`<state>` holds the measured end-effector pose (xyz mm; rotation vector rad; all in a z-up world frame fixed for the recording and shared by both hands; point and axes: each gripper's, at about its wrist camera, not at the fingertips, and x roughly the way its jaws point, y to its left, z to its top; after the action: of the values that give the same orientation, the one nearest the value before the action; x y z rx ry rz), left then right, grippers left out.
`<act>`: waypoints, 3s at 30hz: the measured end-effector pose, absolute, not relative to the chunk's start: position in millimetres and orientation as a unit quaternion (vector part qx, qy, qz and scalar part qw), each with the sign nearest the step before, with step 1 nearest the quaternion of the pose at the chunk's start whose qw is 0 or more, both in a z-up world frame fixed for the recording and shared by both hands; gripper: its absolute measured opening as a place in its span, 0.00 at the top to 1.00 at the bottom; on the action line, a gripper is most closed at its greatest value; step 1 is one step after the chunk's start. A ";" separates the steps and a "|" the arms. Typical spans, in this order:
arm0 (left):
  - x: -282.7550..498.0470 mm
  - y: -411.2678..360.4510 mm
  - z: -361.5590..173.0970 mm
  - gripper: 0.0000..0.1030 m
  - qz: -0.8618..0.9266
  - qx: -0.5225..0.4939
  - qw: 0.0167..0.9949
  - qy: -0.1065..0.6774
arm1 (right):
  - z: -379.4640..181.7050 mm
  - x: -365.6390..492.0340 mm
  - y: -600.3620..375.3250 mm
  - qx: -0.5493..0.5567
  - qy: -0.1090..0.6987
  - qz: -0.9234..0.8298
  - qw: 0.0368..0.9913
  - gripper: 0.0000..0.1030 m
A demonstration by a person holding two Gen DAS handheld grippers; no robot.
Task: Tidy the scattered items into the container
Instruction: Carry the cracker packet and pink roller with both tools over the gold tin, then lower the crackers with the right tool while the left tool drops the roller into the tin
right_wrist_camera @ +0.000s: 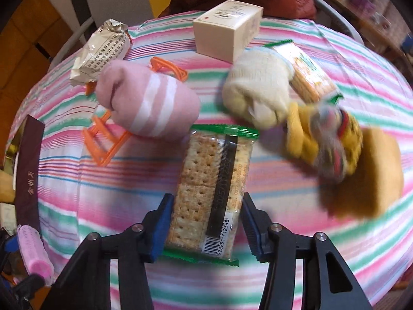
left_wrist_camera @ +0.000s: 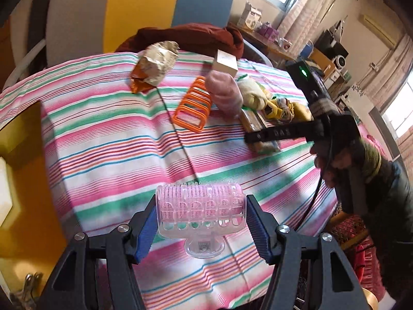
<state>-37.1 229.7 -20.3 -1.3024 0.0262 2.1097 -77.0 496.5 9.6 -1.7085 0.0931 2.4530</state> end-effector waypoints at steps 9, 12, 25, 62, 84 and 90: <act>-25.5 188.4 -12.8 0.37 0.816 -0.484 0.316 -0.025 | 8.6 -12.7 478.9 -0.540 0.036 0.840 -0.040 0.52; -22.0 172.3 -7.2 0.37 0.822 -0.476 0.311 -0.039 | 0.9 -10.3 489.9 -0.538 0.068 0.836 -0.087 0.52; -29.4 49.7 1.2 0.37 0.857 -0.459 0.208 -0.102 | 25.4 45.3 419.9 -0.530 0.038 0.820 -0.215 0.53; -56.5 -46.0 -38.3 0.37 0.845 -0.506 0.106 -0.139 | -16.1 80.6 199.8 -0.481 -0.199 0.781 -0.346 0.51; -36.8 -65.8 -11.2 0.33 0.877 -0.454 0.041 -0.152 | 0.4 79.1 202.6 -0.437 -0.192 0.785 -0.394 0.48; -33.2 -76.6 -14.0 0.33 0.874 -0.451 0.036 -0.177 | 5.7 52.2 150.1 -0.401 -0.243 0.781 -0.412 0.47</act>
<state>-33.2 -76.6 -14.0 -1.3866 -0.5448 2.6845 52.2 150.1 5.7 -1.7589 -1.0649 3.4211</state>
